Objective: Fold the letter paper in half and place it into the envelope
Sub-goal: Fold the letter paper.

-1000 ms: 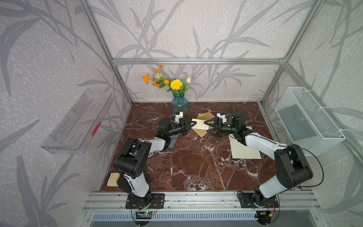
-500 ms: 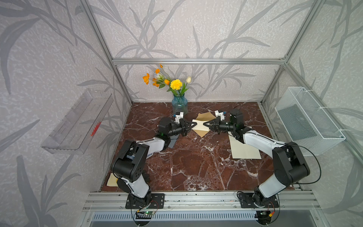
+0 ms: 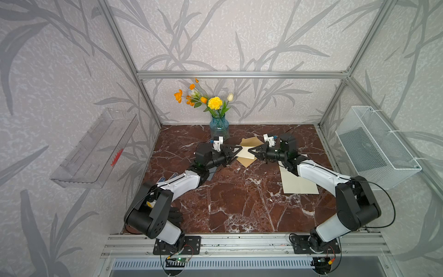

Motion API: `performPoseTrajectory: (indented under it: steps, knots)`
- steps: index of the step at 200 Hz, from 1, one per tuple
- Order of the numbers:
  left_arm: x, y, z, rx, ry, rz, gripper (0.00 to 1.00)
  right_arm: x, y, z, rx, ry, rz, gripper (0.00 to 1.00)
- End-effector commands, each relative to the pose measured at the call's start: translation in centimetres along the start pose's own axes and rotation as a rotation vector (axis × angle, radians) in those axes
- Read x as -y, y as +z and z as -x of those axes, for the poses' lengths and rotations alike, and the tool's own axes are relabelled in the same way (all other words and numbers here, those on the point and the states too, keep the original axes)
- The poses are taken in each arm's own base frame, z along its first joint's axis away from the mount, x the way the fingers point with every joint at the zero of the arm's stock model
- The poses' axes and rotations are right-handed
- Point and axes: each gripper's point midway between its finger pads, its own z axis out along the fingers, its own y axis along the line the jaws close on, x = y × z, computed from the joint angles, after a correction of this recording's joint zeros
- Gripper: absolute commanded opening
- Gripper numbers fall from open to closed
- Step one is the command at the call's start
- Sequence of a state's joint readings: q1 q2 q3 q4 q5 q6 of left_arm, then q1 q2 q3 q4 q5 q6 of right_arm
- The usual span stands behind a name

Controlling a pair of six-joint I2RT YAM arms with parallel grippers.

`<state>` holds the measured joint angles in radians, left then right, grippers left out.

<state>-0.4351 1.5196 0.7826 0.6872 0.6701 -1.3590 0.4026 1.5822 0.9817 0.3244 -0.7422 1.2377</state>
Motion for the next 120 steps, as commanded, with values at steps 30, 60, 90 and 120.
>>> performPoseTrajectory:
  steps: [30, 60, 90, 120]
  knots:
    - [-0.1, -0.1, 0.5, 0.042, 0.022, 0.019, 0.12, -1.7, -0.1, 0.3, 0.028, -0.045, 0.031, 0.0]
    - [-0.1, -0.1, 0.5, 0.046, 0.025, 0.019, 0.0, -1.8, -0.2, 0.2, 0.029, -0.042, 0.036, 0.0]
    - [-0.1, -0.7, 1.3, 0.106, 0.022, 0.043, 0.0, -2.1, -0.3, 0.0, 0.059, 0.008, 0.05, 0.69]
    - [0.2, -1.5, 2.7, 0.202, 0.029, 0.067, 0.0, -1.6, -0.3, -1.5, 0.109, 0.106, 0.026, 0.74]
